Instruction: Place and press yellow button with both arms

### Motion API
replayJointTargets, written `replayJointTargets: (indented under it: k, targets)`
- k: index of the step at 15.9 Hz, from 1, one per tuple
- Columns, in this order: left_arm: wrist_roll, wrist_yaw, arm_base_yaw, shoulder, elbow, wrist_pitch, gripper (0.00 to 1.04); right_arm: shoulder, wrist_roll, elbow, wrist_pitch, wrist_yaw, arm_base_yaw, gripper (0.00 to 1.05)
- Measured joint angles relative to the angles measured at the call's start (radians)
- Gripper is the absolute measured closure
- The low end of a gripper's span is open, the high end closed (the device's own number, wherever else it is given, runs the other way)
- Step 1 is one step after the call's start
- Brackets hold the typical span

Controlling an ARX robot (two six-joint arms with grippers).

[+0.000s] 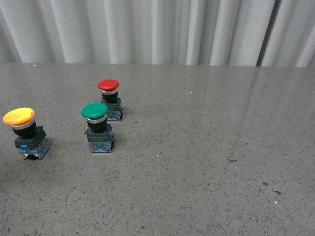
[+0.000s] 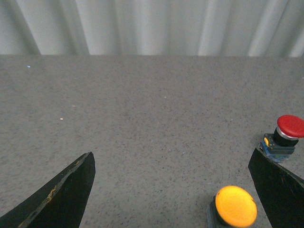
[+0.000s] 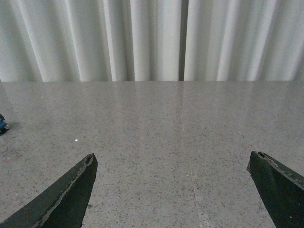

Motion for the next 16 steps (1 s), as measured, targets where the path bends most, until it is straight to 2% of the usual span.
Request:
replayJointTargets:
  k: [1, 4, 6, 10, 14, 15, 16]
  targets:
    - [-0.005, 0.032, -0.056, 0.212, 0.146, -0.050, 0.07, 0.000, 0.000, 0.000, -0.001, 0.000, 0.000, 0.07]
    - [-0.035, 0.048, -0.162, 0.351, 0.198, -0.076, 0.07, 0.000, 0.000, 0.000, 0.000, 0.000, 0.000, 0.07]
    - [-0.051, 0.019, -0.204, 0.395, 0.195, -0.060, 0.07, 0.000, 0.000, 0.000, 0.000, 0.000, 0.000, 0.07]
    - [-0.056, -0.054, -0.221, 0.419, 0.134, -0.011, 0.07, 0.000, 0.000, 0.000, 0.000, 0.000, 0.000, 0.07]
    - [-0.056, -0.072, -0.214, 0.437, 0.078, 0.019, 0.07, 0.000, 0.000, 0.000, -0.001, 0.000, 0.000, 0.07]
    - [-0.055, -0.074, -0.213, 0.439, 0.077, 0.025, 0.13, 0.000, 0.000, 0.000, -0.001, 0.000, 0.000, 0.07]
    - [-0.055, -0.074, -0.211, 0.440, 0.077, 0.027, 0.24, 0.000, 0.000, 0.000, -0.001, 0.000, 0.000, 0.07]
